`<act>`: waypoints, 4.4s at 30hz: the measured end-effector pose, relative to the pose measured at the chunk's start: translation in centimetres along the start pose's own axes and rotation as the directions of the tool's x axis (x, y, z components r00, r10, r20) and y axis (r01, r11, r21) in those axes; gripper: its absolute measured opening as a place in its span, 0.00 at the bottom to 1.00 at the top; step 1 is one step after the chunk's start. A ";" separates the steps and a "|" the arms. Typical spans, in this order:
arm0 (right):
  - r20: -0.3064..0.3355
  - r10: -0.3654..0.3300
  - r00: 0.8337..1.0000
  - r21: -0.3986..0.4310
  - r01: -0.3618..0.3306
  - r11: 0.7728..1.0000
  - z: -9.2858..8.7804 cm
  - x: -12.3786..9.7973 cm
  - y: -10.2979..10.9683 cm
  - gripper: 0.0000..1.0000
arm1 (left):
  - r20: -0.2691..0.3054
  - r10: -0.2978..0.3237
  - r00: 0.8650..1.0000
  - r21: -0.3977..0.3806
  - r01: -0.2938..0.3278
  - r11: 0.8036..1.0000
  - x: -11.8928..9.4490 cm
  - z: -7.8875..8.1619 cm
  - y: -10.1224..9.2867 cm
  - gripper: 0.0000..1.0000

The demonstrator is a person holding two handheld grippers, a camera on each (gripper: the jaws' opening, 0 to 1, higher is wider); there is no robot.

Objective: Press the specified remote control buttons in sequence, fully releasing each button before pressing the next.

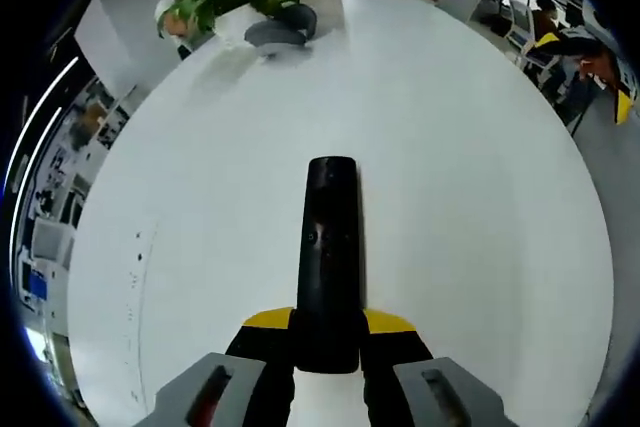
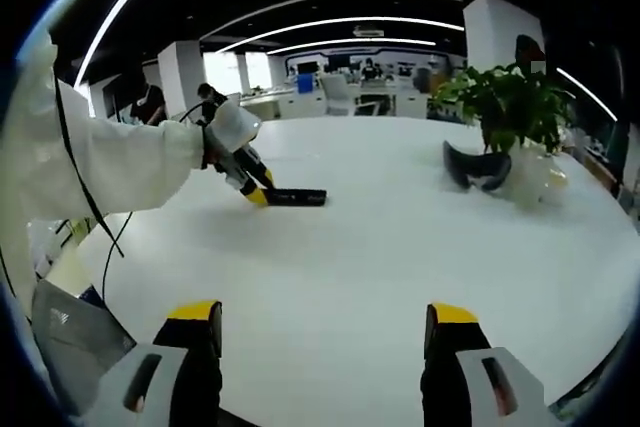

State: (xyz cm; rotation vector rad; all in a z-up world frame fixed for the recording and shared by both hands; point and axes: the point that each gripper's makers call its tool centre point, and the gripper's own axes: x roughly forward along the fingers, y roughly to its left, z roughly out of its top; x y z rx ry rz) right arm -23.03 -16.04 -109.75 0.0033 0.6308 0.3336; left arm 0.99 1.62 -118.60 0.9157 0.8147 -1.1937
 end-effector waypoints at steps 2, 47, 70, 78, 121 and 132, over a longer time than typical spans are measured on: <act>0.001 -0.001 1.000 -0.003 0.001 1.000 0.0 0.0 0.0 0.82 | 0.001 -0.004 1.000 0.000 0.004 1.000 0.0 0.0 0.0 0.24; 0.056 0.048 0.997 -0.027 -0.047 0.999 1.0 -0.3 1.1 0.99 | 0.287 0.472 0.833 -0.540 -0.266 0.798 -11.0 1.6 -1.6 1.00; 0.126 0.096 0.987 0.001 -0.097 0.995 3.7 -0.6 1.6 0.99 | 0.257 0.647 0.718 -0.767 -0.256 0.588 -18.2 -3.2 -9.8 1.00; 0.132 0.105 0.986 -0.044 -0.100 0.994 4.1 -1.3 1.8 0.99 | 0.227 0.682 0.695 -0.811 -0.252 0.528 -19.5 -5.2 -12.8 1.00; 0.096 0.125 0.988 -0.089 -0.116 0.989 2.4 -1.1 2.5 0.99 | 0.135 0.735 0.664 -0.866 -0.281 0.413 -20.2 -9.7 -21.7 1.00; 0.091 0.123 0.988 -0.082 -0.116 0.990 2.2 -1.0 2.5 0.99 | 0.138 0.725 0.675 -0.861 -0.280 0.425 -20.0 -9.3 -21.9 1.00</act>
